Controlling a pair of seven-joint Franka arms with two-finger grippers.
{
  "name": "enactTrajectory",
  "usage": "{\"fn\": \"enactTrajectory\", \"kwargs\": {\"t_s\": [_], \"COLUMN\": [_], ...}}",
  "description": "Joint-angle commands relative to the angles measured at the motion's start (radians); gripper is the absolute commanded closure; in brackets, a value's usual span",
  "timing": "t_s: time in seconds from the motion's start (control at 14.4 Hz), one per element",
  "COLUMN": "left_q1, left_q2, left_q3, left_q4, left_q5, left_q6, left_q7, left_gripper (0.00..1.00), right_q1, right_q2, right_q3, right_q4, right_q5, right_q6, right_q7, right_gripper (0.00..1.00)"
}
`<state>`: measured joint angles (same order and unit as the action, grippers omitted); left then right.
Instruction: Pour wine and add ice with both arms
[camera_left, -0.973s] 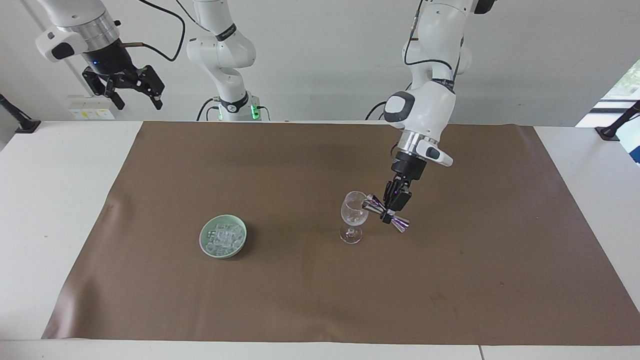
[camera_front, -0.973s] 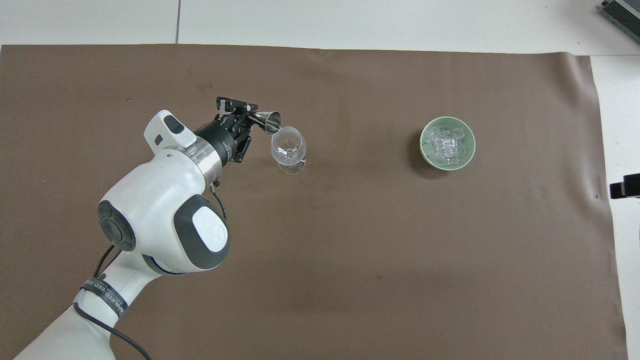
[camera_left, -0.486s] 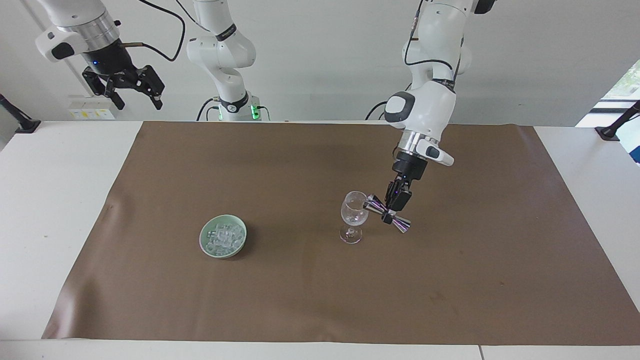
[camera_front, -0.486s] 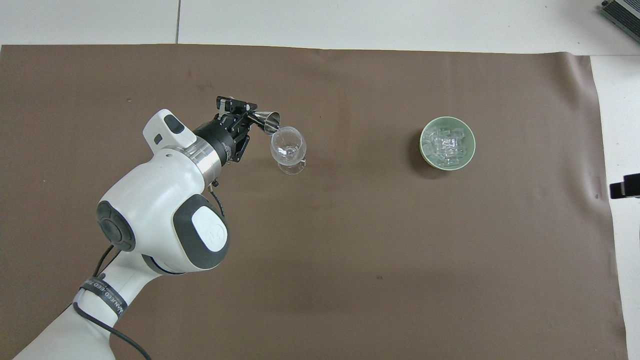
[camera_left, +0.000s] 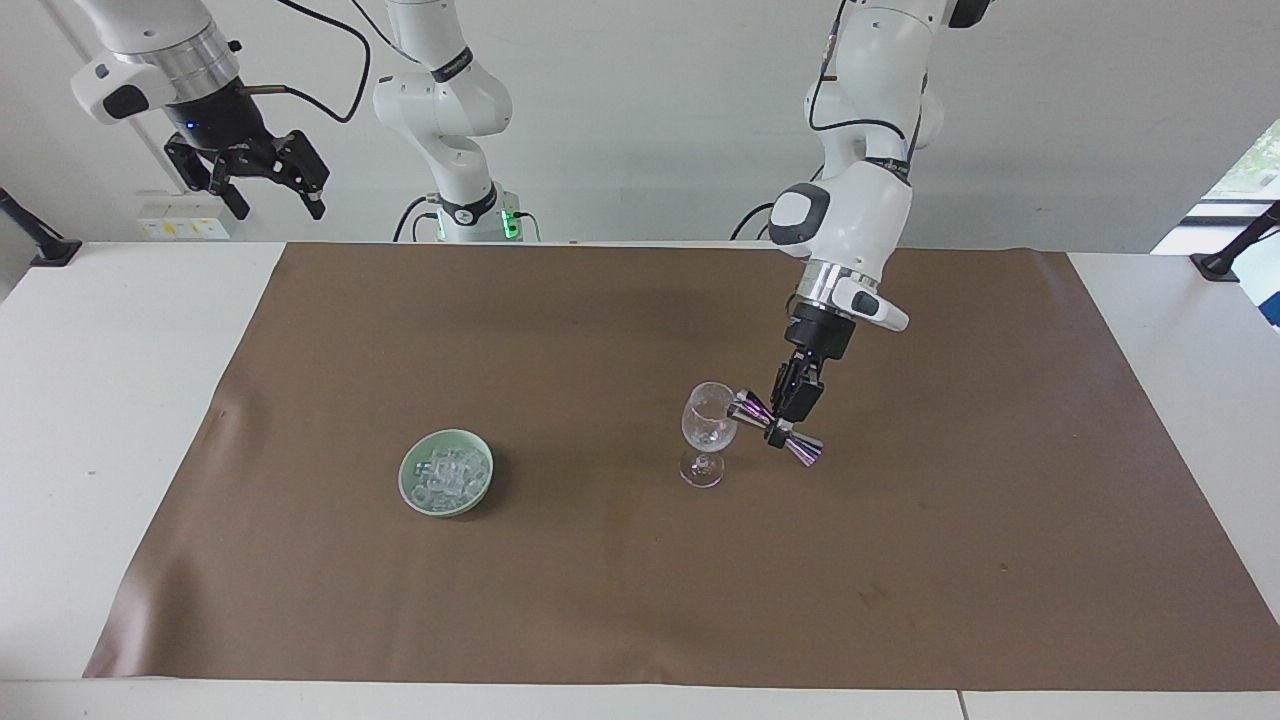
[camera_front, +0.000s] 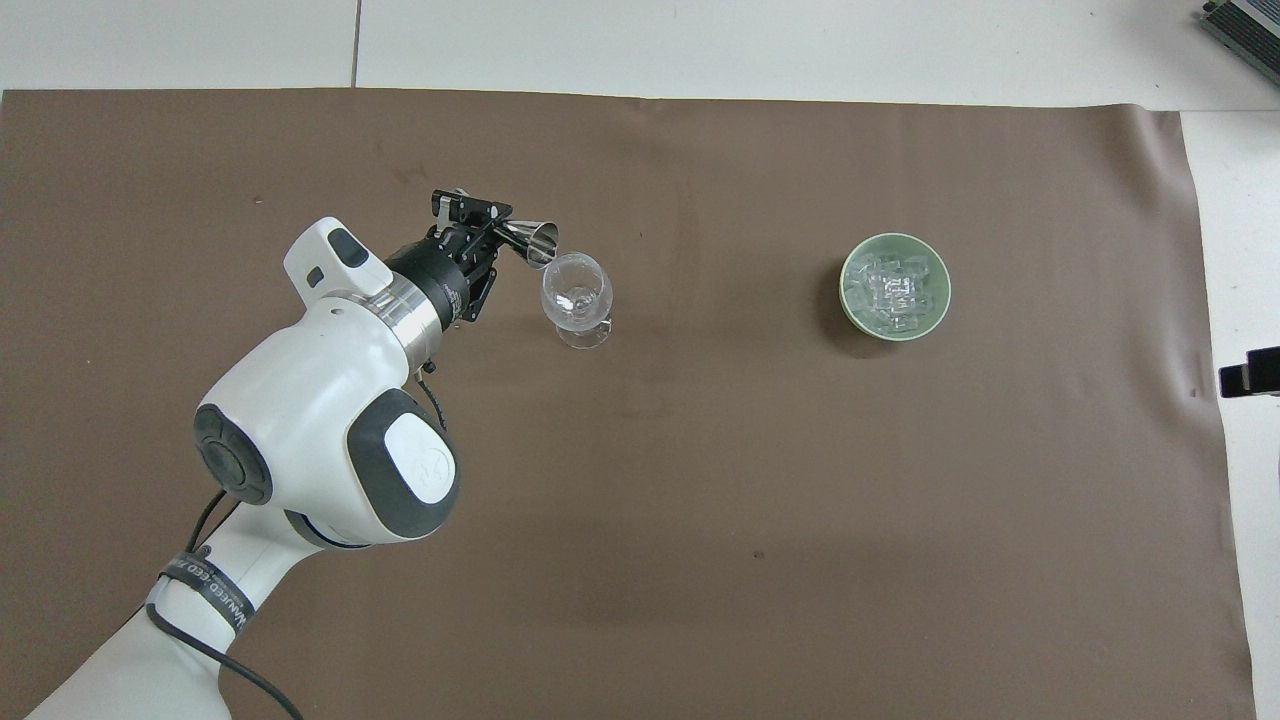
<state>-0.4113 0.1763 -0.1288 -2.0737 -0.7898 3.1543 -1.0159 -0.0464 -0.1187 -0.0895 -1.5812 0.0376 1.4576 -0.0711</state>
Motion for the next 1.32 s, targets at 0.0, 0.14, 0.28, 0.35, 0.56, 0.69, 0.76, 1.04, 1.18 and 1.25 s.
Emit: {"fn": "enactTrajectory", "kwargs": {"t_s": [0.0,0.14,0.28,0.35,0.56,0.69,0.76,1.04,1.18,1.25], "left_q1": [-0.015,-0.015,-0.015,-0.017,-0.018,-0.020,-0.020,-0.020,-0.021,-0.023], "left_q2": [0.014,0.014,0.014,0.014,0.014,0.012,0.012,0.011,0.006,0.005], "left_q3": [0.014,0.014,0.014,0.014,0.012,0.011,0.011,0.012,0.012,0.012], "left_q4": [0.007,0.007,0.007,0.007,0.007,0.006,0.007,0.011,0.011,0.009], "left_q5": [0.018,0.018,0.020,0.020,0.018,0.018,0.018,0.020,0.020,0.020], "left_q6": [0.030,0.032,0.033,0.033,0.035,0.035,0.035,0.035,0.035,0.035], "left_q7": [0.017,0.028,0.031,0.034,0.034,0.034,0.034,0.036,0.036,0.036], "left_gripper": [1.00,1.00,1.00,1.00,1.00,1.00,1.00,1.00,1.00,1.00], "right_q1": [-0.004,-0.004,-0.004,-0.004,-0.004,-0.004,-0.004,-0.004,-0.004,-0.004], "right_q2": [-0.012,-0.012,-0.012,-0.012,-0.012,-0.012,-0.012,-0.012,-0.012,-0.012], "right_q3": [0.004,0.004,0.004,0.004,0.004,0.004,0.004,0.005,0.004,0.004], "right_q4": [-0.003,-0.003,-0.003,-0.003,-0.003,-0.003,-0.003,-0.003,-0.003,-0.003], "right_q5": [-0.002,-0.002,-0.002,-0.002,-0.002,-0.002,-0.002,-0.002,-0.002,-0.002], "right_q6": [-0.008,-0.008,-0.008,-0.008,-0.008,-0.008,-0.008,-0.008,-0.008,-0.008], "right_q7": [-0.010,-0.012,-0.010,-0.010,-0.010,-0.010,-0.010,-0.010,-0.010,-0.010], "right_gripper": [0.00,0.00,0.00,0.00,0.00,0.00,0.00,0.00,0.00,0.00]}}
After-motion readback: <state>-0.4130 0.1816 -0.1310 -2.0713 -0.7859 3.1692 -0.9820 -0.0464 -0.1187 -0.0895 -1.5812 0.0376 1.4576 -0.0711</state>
